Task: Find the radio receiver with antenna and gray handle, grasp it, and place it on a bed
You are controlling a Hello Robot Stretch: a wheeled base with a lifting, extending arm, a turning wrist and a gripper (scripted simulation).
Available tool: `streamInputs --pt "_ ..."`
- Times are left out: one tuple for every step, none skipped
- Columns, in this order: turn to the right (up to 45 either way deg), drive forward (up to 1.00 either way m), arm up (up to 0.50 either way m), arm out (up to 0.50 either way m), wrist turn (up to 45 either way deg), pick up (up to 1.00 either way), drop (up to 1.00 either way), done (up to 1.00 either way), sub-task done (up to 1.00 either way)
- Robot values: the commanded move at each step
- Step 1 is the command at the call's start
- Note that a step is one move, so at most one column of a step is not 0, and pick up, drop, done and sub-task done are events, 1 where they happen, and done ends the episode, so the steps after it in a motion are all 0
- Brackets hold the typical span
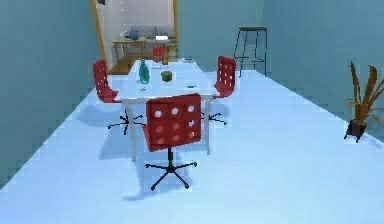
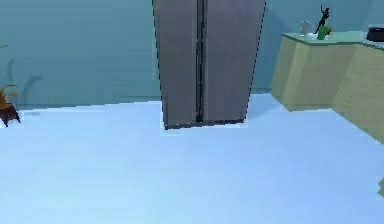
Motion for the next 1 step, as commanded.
streamInputs --pt "0.0 0.05 0.00 0.00 0.0 0.00 0.00 0.00 0.00"
